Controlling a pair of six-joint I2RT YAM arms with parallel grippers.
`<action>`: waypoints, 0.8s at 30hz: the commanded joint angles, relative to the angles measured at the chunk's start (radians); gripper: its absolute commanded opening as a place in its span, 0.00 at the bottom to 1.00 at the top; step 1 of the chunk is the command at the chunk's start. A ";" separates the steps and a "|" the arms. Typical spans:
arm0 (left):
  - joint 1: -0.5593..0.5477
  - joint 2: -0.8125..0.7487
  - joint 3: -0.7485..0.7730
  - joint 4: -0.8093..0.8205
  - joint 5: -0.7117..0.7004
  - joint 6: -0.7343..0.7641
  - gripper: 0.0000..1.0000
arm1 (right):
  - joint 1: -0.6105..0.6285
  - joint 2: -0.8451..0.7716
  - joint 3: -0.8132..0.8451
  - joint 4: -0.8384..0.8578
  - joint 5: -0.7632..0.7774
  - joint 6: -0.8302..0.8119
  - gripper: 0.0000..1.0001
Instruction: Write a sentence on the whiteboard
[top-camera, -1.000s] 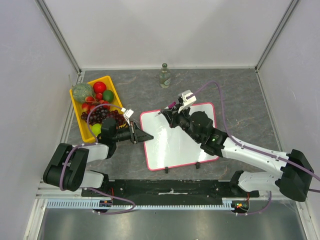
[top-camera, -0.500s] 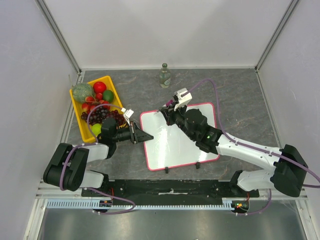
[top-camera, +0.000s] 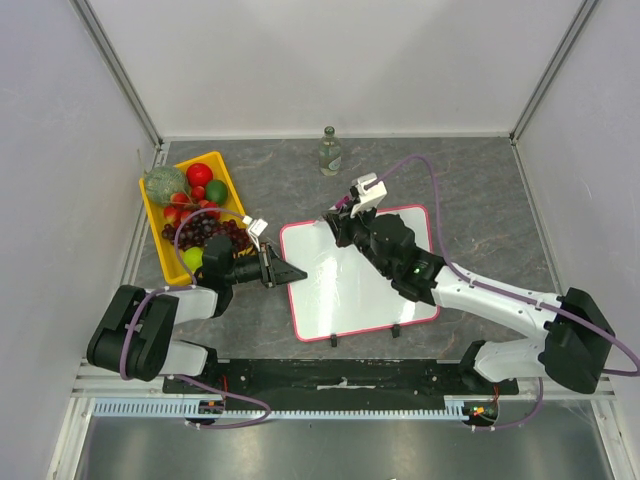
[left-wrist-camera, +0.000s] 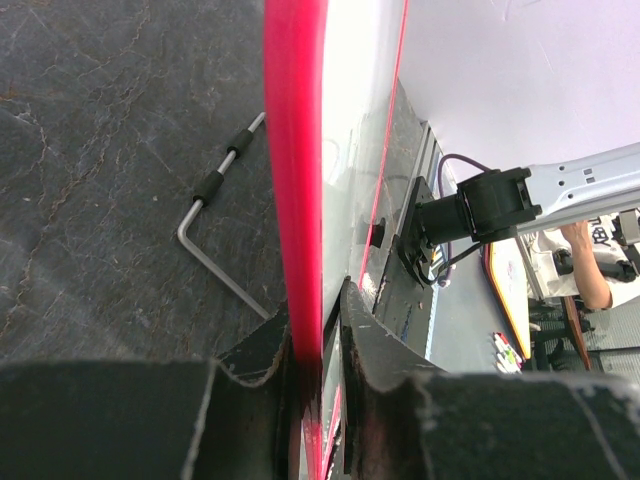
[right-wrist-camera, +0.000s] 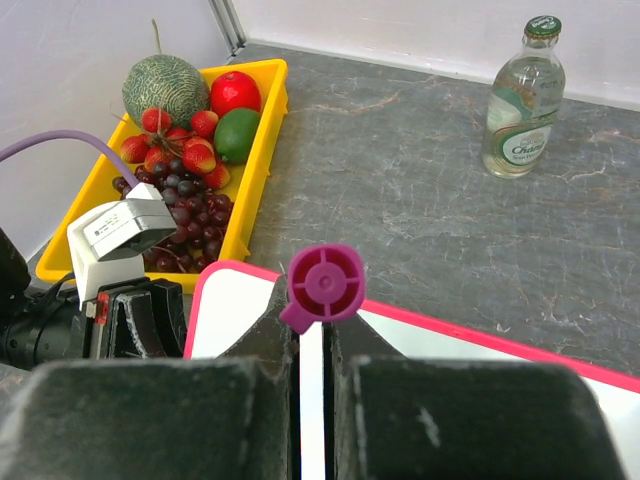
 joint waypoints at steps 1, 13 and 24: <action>-0.012 0.024 -0.015 -0.093 -0.042 0.114 0.02 | -0.003 0.019 0.015 0.038 0.007 0.010 0.00; -0.012 0.029 -0.014 -0.090 -0.037 0.114 0.02 | -0.004 0.051 0.014 0.043 -0.021 0.012 0.00; -0.012 0.032 -0.012 -0.089 -0.036 0.114 0.02 | -0.004 0.056 -0.008 0.028 -0.076 0.024 0.00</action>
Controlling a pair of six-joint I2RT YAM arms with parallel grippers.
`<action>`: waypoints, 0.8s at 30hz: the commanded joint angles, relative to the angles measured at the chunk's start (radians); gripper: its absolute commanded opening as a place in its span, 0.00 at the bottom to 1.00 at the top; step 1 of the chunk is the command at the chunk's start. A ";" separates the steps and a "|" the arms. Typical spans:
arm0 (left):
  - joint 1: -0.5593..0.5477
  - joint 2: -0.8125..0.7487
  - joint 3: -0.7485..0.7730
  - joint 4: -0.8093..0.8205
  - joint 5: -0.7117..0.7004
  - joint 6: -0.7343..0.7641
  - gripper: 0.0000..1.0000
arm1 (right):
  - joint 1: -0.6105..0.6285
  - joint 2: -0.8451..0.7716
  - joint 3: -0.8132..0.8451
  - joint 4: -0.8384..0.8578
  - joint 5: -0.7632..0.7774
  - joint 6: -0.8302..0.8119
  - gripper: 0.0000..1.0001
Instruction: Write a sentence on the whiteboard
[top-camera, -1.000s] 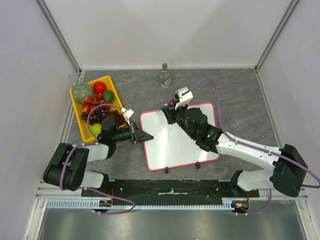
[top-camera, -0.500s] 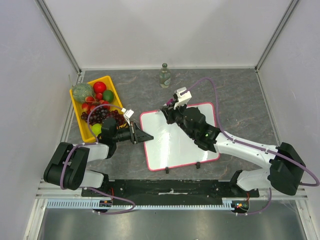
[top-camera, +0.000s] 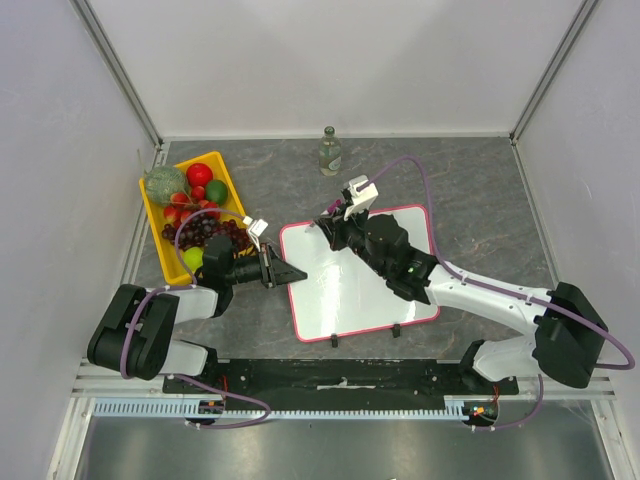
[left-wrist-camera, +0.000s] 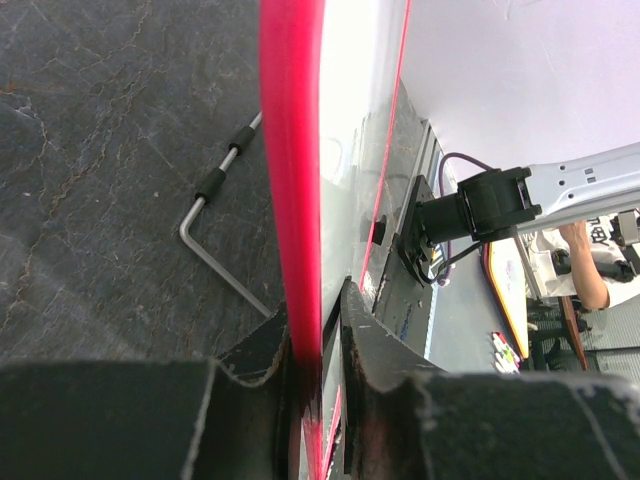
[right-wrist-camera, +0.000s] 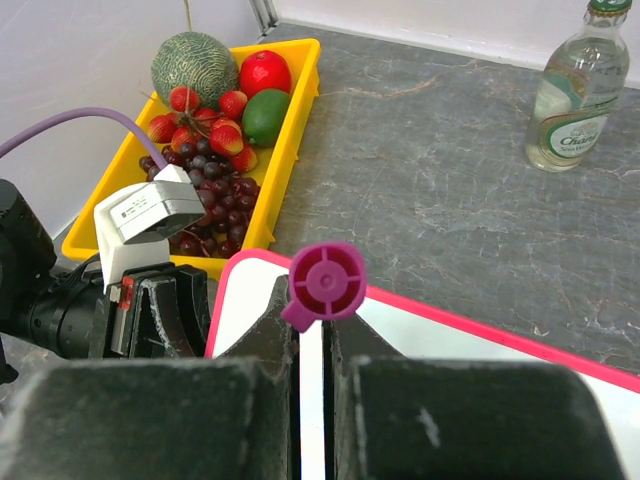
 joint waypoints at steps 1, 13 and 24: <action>-0.012 0.026 -0.012 -0.085 -0.036 0.114 0.02 | -0.002 0.004 -0.010 -0.003 -0.003 0.004 0.00; -0.012 0.026 -0.012 -0.085 -0.035 0.114 0.02 | -0.011 -0.048 -0.061 -0.034 0.051 0.003 0.00; -0.013 0.027 -0.011 -0.085 -0.036 0.114 0.02 | -0.018 -0.076 -0.098 -0.055 0.033 0.004 0.00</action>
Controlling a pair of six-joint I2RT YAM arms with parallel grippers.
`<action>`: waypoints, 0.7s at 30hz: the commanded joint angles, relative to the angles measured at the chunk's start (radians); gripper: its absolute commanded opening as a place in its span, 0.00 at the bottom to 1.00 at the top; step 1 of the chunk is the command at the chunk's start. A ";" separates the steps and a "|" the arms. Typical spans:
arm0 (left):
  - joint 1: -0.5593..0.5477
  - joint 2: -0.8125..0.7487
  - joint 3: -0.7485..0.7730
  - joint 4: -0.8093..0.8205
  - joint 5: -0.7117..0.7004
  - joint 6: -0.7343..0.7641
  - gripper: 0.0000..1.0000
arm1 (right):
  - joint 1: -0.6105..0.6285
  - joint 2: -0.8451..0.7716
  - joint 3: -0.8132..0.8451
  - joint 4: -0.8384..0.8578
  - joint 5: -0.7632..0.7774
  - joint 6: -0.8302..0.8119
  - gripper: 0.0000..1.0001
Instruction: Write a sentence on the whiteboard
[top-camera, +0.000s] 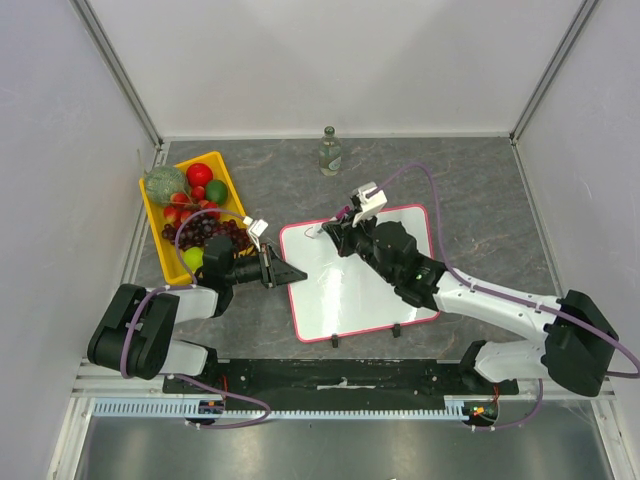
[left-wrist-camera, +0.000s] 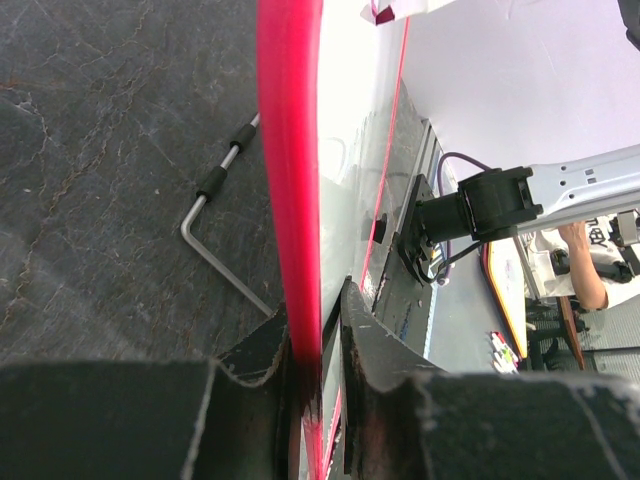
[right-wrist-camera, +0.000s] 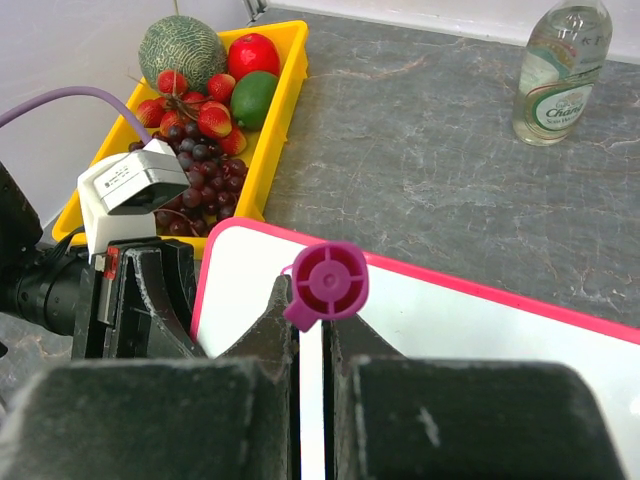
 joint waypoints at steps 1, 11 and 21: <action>-0.010 0.024 -0.011 -0.081 -0.037 0.116 0.02 | -0.013 -0.014 -0.028 -0.045 0.019 -0.012 0.00; -0.012 0.026 -0.009 -0.081 -0.036 0.116 0.02 | -0.013 0.000 -0.048 -0.001 -0.044 0.001 0.00; -0.012 0.024 -0.011 -0.078 -0.034 0.116 0.02 | -0.013 0.046 -0.013 0.054 -0.072 0.053 0.00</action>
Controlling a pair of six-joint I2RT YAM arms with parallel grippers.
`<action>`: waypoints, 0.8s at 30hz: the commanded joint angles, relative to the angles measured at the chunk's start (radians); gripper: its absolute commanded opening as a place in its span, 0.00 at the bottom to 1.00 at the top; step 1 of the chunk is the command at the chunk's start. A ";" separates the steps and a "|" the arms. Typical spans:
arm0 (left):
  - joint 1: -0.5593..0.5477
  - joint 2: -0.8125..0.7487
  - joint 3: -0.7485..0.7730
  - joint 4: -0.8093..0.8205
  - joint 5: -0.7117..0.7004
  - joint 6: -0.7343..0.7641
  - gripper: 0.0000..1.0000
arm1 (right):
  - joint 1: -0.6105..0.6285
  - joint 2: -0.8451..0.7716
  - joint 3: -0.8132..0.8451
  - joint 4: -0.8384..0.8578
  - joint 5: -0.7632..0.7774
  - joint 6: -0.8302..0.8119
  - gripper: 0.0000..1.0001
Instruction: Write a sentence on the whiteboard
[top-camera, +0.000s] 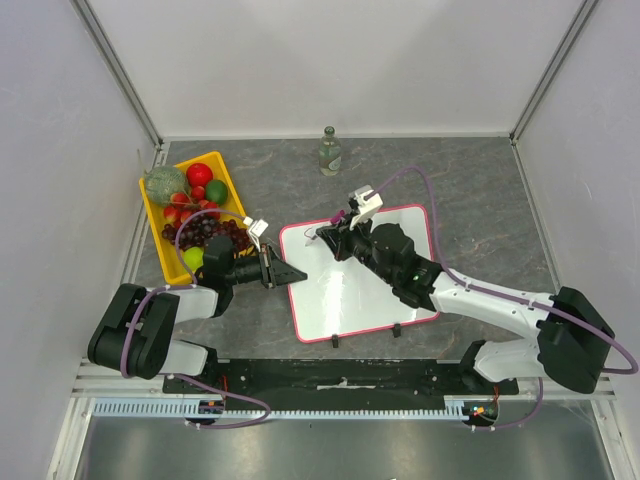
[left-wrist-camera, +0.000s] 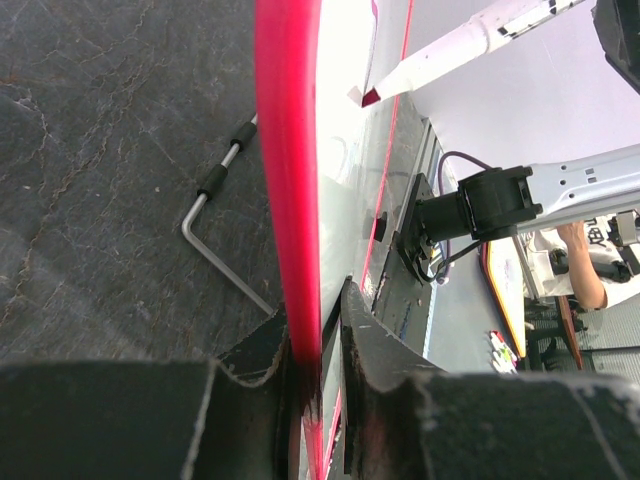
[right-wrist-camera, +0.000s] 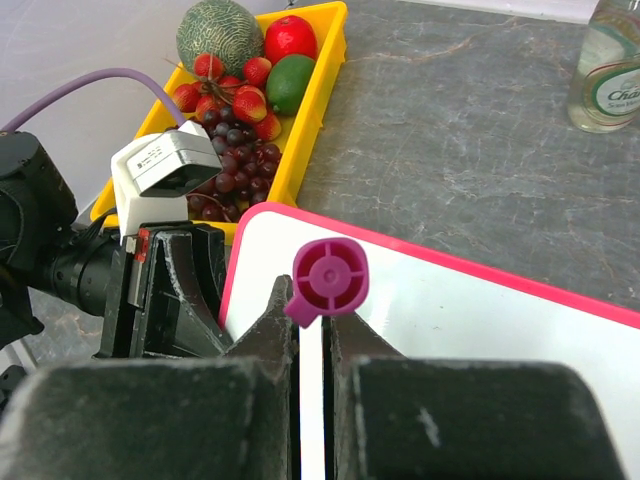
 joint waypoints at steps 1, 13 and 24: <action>-0.012 0.020 -0.011 -0.072 -0.034 0.114 0.02 | -0.008 0.027 0.019 0.012 0.020 0.025 0.00; -0.012 0.009 -0.016 -0.074 -0.037 0.114 0.02 | -0.051 -0.135 -0.003 0.058 -0.093 0.094 0.00; -0.013 0.005 -0.017 -0.074 -0.038 0.117 0.02 | -0.111 -0.220 -0.006 -0.042 -0.100 0.044 0.00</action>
